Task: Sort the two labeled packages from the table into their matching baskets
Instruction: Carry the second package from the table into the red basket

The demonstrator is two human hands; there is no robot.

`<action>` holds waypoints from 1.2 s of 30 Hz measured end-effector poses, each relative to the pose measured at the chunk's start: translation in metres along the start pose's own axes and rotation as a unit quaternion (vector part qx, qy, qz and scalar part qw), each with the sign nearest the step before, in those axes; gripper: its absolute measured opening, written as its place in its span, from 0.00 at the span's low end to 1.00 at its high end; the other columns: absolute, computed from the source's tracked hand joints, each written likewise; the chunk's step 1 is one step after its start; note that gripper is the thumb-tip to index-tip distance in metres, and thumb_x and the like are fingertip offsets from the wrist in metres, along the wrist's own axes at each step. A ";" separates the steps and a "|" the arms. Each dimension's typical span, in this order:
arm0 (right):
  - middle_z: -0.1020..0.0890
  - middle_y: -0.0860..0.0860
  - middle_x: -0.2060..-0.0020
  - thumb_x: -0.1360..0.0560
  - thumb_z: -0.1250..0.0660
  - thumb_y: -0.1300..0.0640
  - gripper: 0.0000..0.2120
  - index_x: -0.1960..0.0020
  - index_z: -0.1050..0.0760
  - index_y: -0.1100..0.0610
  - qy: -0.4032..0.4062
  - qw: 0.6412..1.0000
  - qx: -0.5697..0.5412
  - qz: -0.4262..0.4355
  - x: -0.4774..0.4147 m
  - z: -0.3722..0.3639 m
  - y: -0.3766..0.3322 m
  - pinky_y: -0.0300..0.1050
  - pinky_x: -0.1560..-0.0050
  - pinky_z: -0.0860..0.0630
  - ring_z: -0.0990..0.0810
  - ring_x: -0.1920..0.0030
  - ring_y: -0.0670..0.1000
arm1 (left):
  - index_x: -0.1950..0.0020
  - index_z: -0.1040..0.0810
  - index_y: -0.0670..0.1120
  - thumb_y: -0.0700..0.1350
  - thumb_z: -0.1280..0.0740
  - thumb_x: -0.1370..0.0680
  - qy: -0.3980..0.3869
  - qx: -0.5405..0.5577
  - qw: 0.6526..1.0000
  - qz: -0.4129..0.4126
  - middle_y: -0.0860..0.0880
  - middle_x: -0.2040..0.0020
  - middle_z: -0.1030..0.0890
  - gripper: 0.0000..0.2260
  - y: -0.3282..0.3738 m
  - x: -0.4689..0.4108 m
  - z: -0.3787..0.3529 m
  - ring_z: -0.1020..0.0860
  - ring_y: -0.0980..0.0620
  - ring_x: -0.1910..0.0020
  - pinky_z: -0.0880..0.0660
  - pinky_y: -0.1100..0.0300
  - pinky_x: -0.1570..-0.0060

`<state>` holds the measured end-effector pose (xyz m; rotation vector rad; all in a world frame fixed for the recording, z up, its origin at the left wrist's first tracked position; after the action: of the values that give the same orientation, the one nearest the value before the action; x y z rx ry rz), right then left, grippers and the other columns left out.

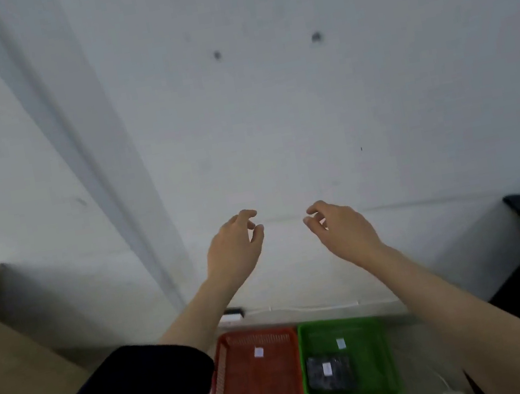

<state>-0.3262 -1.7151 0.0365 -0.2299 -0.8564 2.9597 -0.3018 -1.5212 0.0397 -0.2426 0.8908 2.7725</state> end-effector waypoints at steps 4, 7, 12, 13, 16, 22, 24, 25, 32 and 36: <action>0.19 0.49 0.44 0.22 0.44 0.44 0.18 0.38 0.28 0.52 0.016 0.998 0.014 0.057 -0.004 0.062 -0.069 0.47 0.50 0.28 0.22 0.45 0.53 | 0.37 0.28 0.51 0.51 0.41 0.22 0.067 0.001 0.998 -0.011 0.54 0.45 0.20 0.15 0.025 0.013 0.078 0.23 0.51 0.43 0.28 0.56 0.49; 0.19 0.49 0.44 0.23 0.44 0.44 0.18 0.38 0.28 0.52 0.031 0.994 0.012 0.101 -0.001 0.085 -0.120 0.46 0.52 0.29 0.22 0.46 0.53 | 0.37 0.28 0.51 0.52 0.41 0.22 0.112 -0.003 0.994 -0.013 0.54 0.46 0.19 0.15 0.022 0.031 0.131 0.23 0.52 0.44 0.28 0.56 0.50; 0.19 0.48 0.47 0.23 0.43 0.45 0.16 0.40 0.27 0.52 0.024 0.985 0.001 0.170 0.009 0.072 -0.209 0.45 0.54 0.28 0.21 0.49 0.51 | 0.38 0.27 0.53 0.52 0.41 0.22 0.143 -0.026 0.989 0.001 0.57 0.49 0.20 0.14 -0.023 0.063 0.216 0.23 0.52 0.46 0.27 0.56 0.51; 0.19 0.47 0.48 0.23 0.43 0.45 0.16 0.41 0.27 0.51 0.021 0.983 -0.004 0.182 0.011 0.062 -0.228 0.45 0.55 0.28 0.21 0.50 0.51 | 0.39 0.27 0.53 0.52 0.41 0.22 0.153 -0.031 0.988 0.008 0.57 0.49 0.20 0.13 -0.037 0.070 0.233 0.23 0.52 0.47 0.27 0.56 0.51; 0.19 0.46 0.49 0.23 0.43 0.45 0.15 0.42 0.27 0.51 0.009 0.977 -0.017 0.211 0.020 0.024 -0.290 0.45 0.56 0.28 0.21 0.51 0.50 | 0.40 0.26 0.52 0.51 0.41 0.22 0.180 -0.038 0.982 0.033 0.57 0.52 0.21 0.13 -0.083 0.094 0.285 0.23 0.52 0.47 0.27 0.55 0.50; 0.19 0.44 0.51 0.23 0.42 0.45 0.15 0.42 0.26 0.50 -0.016 0.966 -0.062 0.252 0.050 -0.068 -0.431 0.47 0.53 0.25 0.21 0.51 0.49 | 0.41 0.24 0.53 0.52 0.40 0.23 0.205 -0.060 0.974 0.078 0.59 0.55 0.23 0.12 -0.195 0.152 0.402 0.23 0.54 0.48 0.26 0.55 0.48; 0.19 0.44 0.51 0.23 0.42 0.45 0.15 0.43 0.26 0.50 -0.016 0.961 -0.078 0.266 0.061 -0.097 -0.476 0.47 0.52 0.24 0.21 0.52 0.49 | 0.41 0.24 0.53 0.52 0.40 0.23 0.203 -0.086 0.971 0.091 0.60 0.55 0.23 0.13 -0.233 0.171 0.440 0.23 0.54 0.47 0.26 0.55 0.49; 0.19 0.44 0.52 0.23 0.42 0.45 0.14 0.43 0.26 0.50 -0.015 0.959 -0.090 0.270 0.066 -0.110 -0.496 0.48 0.52 0.24 0.21 0.52 0.49 | 0.41 0.24 0.53 0.52 0.40 0.23 0.205 -0.100 0.969 0.095 0.60 0.55 0.24 0.13 -0.251 0.178 0.457 0.23 0.53 0.47 0.26 0.56 0.50; 0.19 0.45 0.53 0.23 0.41 0.47 0.13 0.44 0.26 0.51 -0.018 0.947 -0.132 0.292 0.076 -0.189 -0.621 0.46 0.54 0.24 0.21 0.54 0.49 | 0.42 0.23 0.51 0.51 0.39 0.23 0.250 -0.106 0.954 0.127 0.58 0.57 0.23 0.12 -0.357 0.207 0.548 0.22 0.54 0.50 0.30 0.58 0.55; 0.22 0.43 0.56 0.23 0.41 0.47 0.13 0.44 0.25 0.51 -0.024 0.942 -0.136 0.305 0.066 -0.231 -0.685 0.47 0.53 0.24 0.21 0.54 0.49 | 0.43 0.23 0.52 0.51 0.39 0.23 0.278 -0.096 0.947 0.130 0.57 0.56 0.22 0.11 -0.415 0.208 0.580 0.22 0.55 0.50 0.37 0.60 0.56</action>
<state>-0.3494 -1.0087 0.2012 -0.5226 -1.4339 3.3913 -0.4471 -0.8181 0.2292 -1.0539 0.8031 3.0934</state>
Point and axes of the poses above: each hand's wrist, its own x-axis away from the middle knuckle, its own z-axis out of the back of the hand, y = z × x, the point moved 1 cm from there along -x, towards the middle knuckle
